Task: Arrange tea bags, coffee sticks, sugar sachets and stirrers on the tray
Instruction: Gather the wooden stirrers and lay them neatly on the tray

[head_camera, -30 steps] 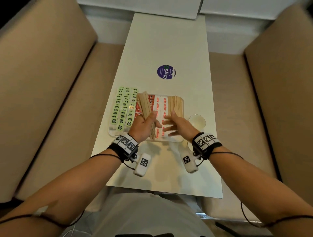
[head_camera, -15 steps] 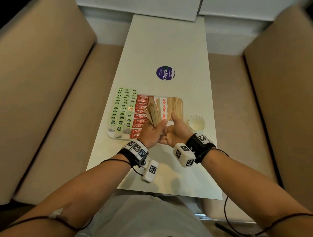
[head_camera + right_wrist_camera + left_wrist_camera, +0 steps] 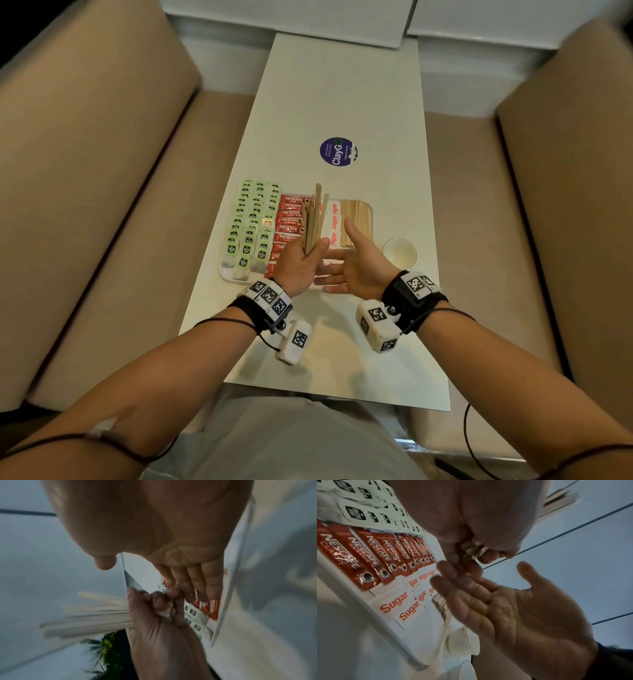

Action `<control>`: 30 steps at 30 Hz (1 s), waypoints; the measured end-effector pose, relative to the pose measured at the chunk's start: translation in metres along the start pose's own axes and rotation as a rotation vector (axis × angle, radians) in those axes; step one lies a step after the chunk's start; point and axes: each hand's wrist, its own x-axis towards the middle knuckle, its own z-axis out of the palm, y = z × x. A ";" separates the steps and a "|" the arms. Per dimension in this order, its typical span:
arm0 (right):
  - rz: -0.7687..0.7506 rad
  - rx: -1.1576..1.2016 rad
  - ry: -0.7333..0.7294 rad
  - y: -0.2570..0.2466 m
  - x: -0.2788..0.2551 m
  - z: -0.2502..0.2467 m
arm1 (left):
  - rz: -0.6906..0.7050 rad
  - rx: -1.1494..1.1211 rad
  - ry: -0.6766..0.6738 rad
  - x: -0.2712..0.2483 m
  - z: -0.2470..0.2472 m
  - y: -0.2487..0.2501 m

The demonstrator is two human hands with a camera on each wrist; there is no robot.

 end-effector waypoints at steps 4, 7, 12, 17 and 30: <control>-0.264 -0.396 0.121 -0.015 -0.010 0.008 | -0.032 -0.025 -0.054 0.000 -0.005 -0.006; -0.549 -0.466 0.154 -0.027 -0.010 0.016 | -0.103 -0.099 -0.126 -0.003 -0.001 -0.007; -0.707 -0.575 0.238 -0.043 -0.009 0.028 | -0.095 0.044 -0.238 -0.010 0.004 0.005; -0.750 -0.718 0.244 -0.042 -0.006 0.031 | -0.191 -0.082 -0.269 -0.012 0.001 0.015; -0.931 -1.246 0.232 -0.059 -0.022 0.029 | -0.246 -0.150 -0.336 -0.009 -0.006 0.019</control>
